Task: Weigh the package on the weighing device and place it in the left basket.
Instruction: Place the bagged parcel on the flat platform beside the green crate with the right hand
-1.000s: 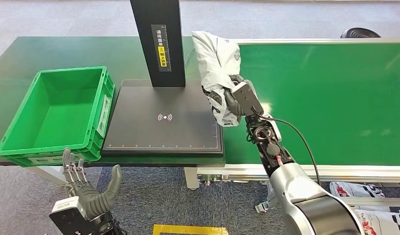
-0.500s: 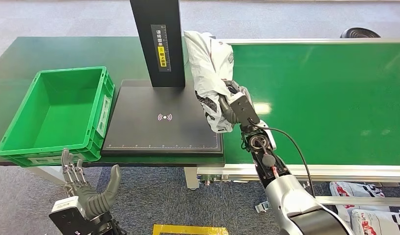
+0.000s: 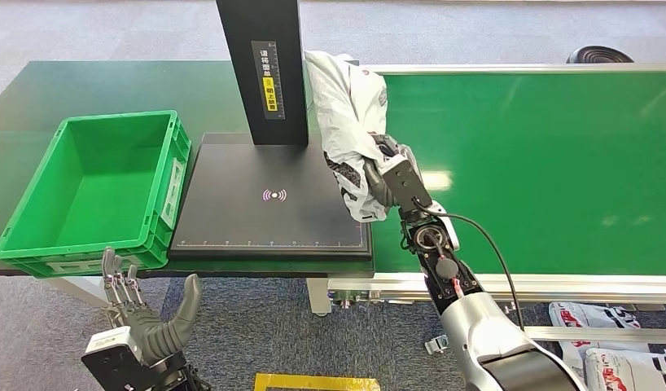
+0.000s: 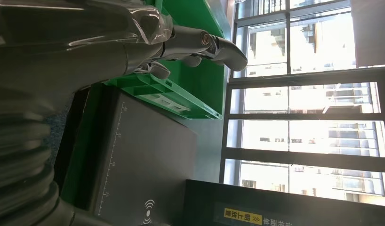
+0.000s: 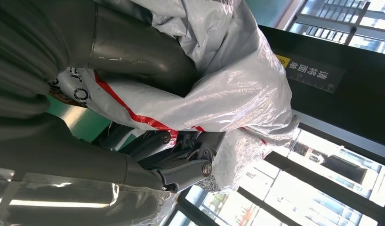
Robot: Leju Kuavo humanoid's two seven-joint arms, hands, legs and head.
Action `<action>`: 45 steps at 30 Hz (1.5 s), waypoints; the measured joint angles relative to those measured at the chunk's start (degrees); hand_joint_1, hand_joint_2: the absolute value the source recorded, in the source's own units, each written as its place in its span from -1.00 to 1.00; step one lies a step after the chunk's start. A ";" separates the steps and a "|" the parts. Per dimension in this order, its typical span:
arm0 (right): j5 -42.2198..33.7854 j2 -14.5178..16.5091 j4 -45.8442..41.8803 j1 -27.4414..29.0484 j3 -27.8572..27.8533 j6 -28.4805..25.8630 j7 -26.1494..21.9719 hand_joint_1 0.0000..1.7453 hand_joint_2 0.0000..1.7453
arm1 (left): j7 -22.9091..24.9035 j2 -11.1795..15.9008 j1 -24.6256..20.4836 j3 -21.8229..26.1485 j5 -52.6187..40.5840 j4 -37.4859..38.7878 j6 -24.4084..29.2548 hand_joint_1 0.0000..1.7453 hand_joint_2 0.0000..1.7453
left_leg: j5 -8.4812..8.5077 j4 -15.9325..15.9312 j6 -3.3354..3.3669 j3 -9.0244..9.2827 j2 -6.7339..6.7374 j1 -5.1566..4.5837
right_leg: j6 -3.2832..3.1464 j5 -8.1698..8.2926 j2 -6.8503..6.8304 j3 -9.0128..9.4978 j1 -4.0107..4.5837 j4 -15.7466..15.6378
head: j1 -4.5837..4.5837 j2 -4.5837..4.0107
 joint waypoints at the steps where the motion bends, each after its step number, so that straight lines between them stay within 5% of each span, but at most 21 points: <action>1: 0.04 0.01 -0.02 0.04 0.07 0.00 0.01 1.00 1.00 | 0.00 -0.01 0.00 0.02 -0.01 0.00 0.00 -1.00 1.00 | 0.00 0.00 0.00 0.00 0.00 0.00 | 0.00 0.00 0.00 0.00 0.00 0.00 | 0.00 0.00; 11: 0.65 2.32 -0.22 2.21 3.80 -1.09 1.77 1.00 1.00 | 0.00 -0.05 -0.29 -0.02 0.57 0.51 0.00 -1.00 1.00 | 0.00 -0.01 0.00 0.00 0.02 0.01 | -0.01 -0.01 0.01 -0.01 0.01 0.00 | 0.01 0.00; 23: -1.86 11.74 4.93 -0.52 6.75 -1.42 7.72 1.00 1.00 | 0.00 0.18 -4.08 -2.34 1.77 4.91 -0.05 -1.00 1.00 | 0.02 -0.01 -0.02 0.03 0.04 0.01 | -0.02 -0.01 0.02 -0.02 0.01 0.00 | -0.01 0.00; 45: -2.41 12.23 7.65 -1.49 6.92 -2.56 8.39 1.00 1.00 | 0.00 0.26 -7.51 -3.44 2.83 8.56 -0.32 -1.00 1.00 | 0.01 -0.01 -0.02 0.01 0.05 0.01 | -0.01 -0.01 0.02 -0.02 0.02 0.00 | 0.01 0.00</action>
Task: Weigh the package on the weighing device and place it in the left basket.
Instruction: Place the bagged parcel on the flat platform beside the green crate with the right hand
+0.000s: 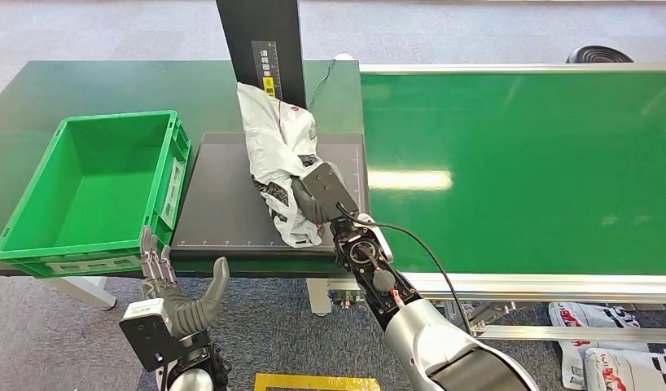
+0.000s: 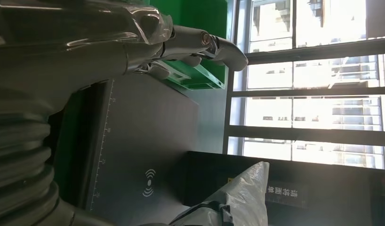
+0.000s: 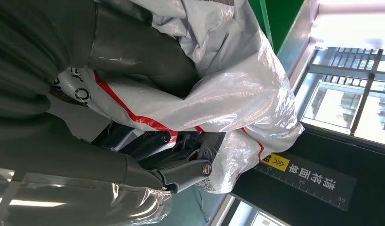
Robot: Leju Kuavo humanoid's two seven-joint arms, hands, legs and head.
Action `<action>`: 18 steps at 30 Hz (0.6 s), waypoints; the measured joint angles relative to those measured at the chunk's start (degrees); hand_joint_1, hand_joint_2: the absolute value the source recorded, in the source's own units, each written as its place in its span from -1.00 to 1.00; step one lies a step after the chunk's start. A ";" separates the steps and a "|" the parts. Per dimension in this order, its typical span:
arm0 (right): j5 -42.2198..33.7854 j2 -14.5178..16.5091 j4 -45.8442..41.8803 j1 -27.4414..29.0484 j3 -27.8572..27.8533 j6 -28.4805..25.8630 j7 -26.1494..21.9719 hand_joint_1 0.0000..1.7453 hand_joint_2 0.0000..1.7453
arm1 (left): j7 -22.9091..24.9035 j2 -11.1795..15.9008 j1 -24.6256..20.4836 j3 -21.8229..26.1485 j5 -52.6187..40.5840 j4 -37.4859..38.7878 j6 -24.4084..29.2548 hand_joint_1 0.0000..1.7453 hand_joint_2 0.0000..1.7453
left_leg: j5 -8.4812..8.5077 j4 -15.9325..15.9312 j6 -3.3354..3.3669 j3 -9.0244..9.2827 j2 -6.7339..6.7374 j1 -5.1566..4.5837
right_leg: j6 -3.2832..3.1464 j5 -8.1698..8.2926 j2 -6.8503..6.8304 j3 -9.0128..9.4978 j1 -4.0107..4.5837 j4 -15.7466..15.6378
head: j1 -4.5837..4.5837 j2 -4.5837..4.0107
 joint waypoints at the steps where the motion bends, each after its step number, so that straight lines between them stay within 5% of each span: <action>1: -0.04 0.01 0.05 -0.05 0.00 0.00 0.01 1.00 1.00 | 0.00 0.00 -0.01 -0.07 0.00 0.01 0.01 -1.00 1.00 | 0.00 0.00 0.00 0.00 0.00 0.00 | 0.00 0.00 0.00 0.00 0.00 0.00 | 0.01 0.00; 5: -0.17 0.15 0.31 -0.33 0.00 -0.01 0.32 -1.00 1.00 | 0.00 0.02 -0.03 -0.20 0.06 0.03 0.12 -1.00 1.00 | 0.00 0.00 0.00 0.00 0.00 0.00 | 0.00 0.00 0.00 0.00 0.00 0.00 | -0.01 0.00; 18: -0.24 0.29 1.09 -0.42 0.09 -0.04 2.06 -1.00 1.00 | 0.00 0.02 -0.04 -0.17 -0.13 0.05 0.05 -1.00 1.00 | 0.00 0.00 0.00 0.00 0.00 0.00 | 0.00 0.00 0.00 0.00 0.00 0.00 | 0.00 0.00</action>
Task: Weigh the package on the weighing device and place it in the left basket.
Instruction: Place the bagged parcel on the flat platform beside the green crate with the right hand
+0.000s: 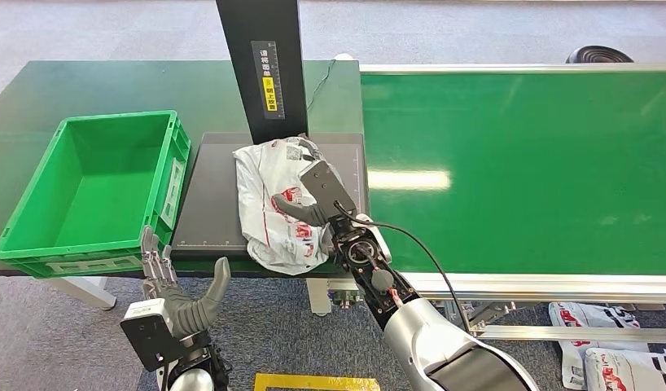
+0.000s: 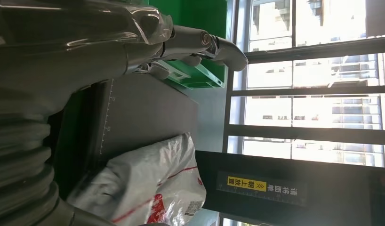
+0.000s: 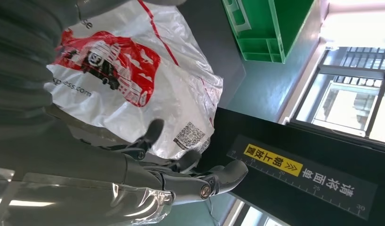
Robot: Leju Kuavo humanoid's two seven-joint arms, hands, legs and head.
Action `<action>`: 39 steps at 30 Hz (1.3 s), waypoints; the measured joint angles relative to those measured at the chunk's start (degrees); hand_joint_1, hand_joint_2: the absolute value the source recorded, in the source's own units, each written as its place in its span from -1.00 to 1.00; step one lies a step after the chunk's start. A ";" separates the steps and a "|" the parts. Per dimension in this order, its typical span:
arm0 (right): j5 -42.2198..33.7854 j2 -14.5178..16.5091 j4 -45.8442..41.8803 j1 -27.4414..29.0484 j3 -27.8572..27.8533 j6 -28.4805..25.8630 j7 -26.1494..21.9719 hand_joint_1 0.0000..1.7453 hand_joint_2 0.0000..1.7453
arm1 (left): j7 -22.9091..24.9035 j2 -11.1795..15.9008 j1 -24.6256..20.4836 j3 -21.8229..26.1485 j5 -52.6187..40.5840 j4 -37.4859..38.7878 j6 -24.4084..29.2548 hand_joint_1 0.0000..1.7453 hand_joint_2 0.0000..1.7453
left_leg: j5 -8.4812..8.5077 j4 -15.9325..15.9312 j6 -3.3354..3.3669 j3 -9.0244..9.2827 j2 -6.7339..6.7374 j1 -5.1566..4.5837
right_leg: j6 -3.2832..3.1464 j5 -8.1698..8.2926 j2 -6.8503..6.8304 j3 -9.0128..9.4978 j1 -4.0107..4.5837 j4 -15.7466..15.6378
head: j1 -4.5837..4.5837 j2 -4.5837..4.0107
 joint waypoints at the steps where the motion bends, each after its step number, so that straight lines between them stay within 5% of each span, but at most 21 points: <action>1: 0.04 -0.03 0.03 0.00 0.04 0.00 0.13 -1.00 1.00 | 0.00 0.00 0.00 0.02 -0.09 0.00 0.00 -1.00 1.00 | 0.00 0.00 0.00 0.00 0.00 0.00 | 0.00 0.00 0.00 0.00 0.00 0.00 | -0.01 0.00; 39: -1.44 -1.52 -0.04 2.09 0.33 -0.57 -1.40 -1.00 1.00 | 0.00 -0.03 -0.37 0.15 -0.52 0.48 -0.26 -1.00 1.00 | 0.00 0.00 0.00 0.01 0.01 0.00 | 0.00 0.00 0.01 -0.01 0.00 0.00 | 0.00 0.00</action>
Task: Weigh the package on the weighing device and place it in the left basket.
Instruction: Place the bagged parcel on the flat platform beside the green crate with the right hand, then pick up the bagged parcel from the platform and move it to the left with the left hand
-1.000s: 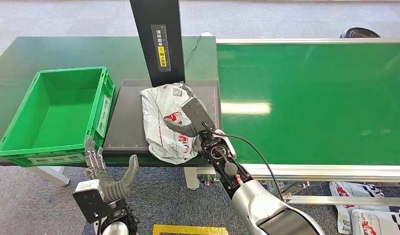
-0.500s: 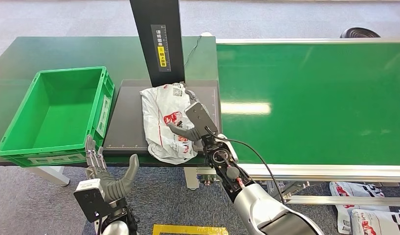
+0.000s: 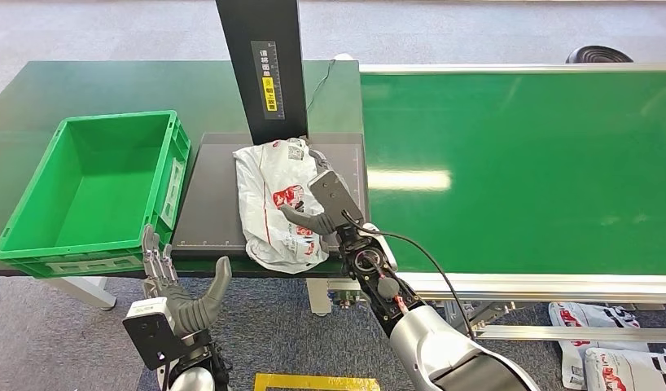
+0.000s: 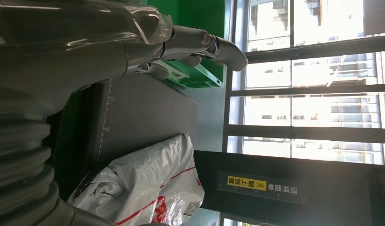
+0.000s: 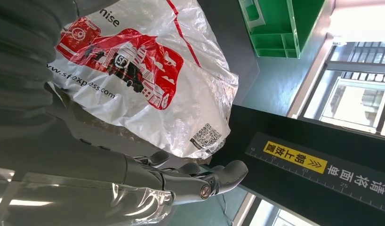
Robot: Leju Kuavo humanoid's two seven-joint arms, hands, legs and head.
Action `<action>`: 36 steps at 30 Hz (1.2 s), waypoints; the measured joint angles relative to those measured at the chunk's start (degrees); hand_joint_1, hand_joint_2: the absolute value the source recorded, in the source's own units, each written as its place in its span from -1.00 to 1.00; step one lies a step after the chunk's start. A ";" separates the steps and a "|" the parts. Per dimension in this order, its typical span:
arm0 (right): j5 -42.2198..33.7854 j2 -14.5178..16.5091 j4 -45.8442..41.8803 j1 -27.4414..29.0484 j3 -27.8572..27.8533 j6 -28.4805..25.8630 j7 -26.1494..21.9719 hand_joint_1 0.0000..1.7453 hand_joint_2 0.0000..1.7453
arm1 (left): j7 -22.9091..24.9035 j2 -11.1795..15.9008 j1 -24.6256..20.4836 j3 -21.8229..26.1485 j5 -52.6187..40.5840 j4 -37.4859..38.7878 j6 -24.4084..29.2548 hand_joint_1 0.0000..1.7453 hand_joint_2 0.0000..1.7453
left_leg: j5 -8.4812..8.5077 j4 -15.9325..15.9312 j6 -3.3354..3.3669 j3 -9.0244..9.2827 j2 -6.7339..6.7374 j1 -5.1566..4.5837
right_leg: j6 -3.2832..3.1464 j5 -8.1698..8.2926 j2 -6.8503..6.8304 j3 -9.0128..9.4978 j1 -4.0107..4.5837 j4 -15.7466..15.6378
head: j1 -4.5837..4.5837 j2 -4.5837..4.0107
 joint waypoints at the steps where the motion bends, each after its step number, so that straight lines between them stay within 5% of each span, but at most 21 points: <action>1: -0.27 -0.04 -0.12 0.08 -0.01 -0.26 -0.42 -1.00 1.00 | 0.00 0.00 0.00 0.00 -0.03 0.00 0.00 -1.00 1.00 | 0.00 0.00 0.00 0.00 0.00 0.00 | 0.00 0.00 0.00 0.00 0.00 0.00 | 0.00 0.00; 7: -3.54 -1.92 -6.42 2.46 -0.83 -3.08 -5.69 -1.00 1.00 | 0.00 0.02 0.01 0.09 -0.39 0.00 0.00 -1.00 1.00 | 0.00 0.00 0.00 0.00 -0.01 0.00 | 0.00 0.00 -0.01 0.00 0.00 0.00 | 0.00 0.00; 12: -5.16 -4.83 -16.89 6.38 -0.92 -3.34 -5.67 -1.00 1.00 | 0.00 0.03 0.04 0.32 -0.48 0.00 0.02 -1.00 1.00 | -0.01 0.01 0.01 -0.01 -0.07 -0.01 | 0.01 -0.01 -0.03 0.00 -0.01 -0.01 | -0.01 0.00; 21: -14.03 -6.77 -40.80 29.46 -0.02 -4.25 -9.07 -1.00 1.00 | 0.00 0.63 0.60 0.46 -1.96 -0.07 0.37 -1.00 1.00 | -0.35 -0.02 -0.17 0.06 -0.22 0.09 | -0.11 -0.34 -0.06 0.08 0.09 -0.01 | 0.00 0.00; 27: -15.62 -6.84 -46.07 36.43 0.79 -2.92 -9.22 -1.00 1.00 | 0.00 0.78 1.24 0.46 -3.38 -0.04 0.51 -1.00 1.00 | -0.36 -0.02 -0.15 0.06 -0.23 0.09 | -0.10 -0.37 -0.07 0.10 0.08 -0.01 | 0.00 0.00; 36: -15.52 -6.84 -48.35 39.40 0.94 -2.23 -9.24 -1.00 1.00 | 0.00 0.85 1.76 0.45 -3.81 -0.04 0.52 -1.00 1.00 | -0.36 -0.02 -0.15 0.09 -0.23 0.09 | -0.10 -0.37 -0.06 0.11 0.09 -0.01 | 0.01 0.00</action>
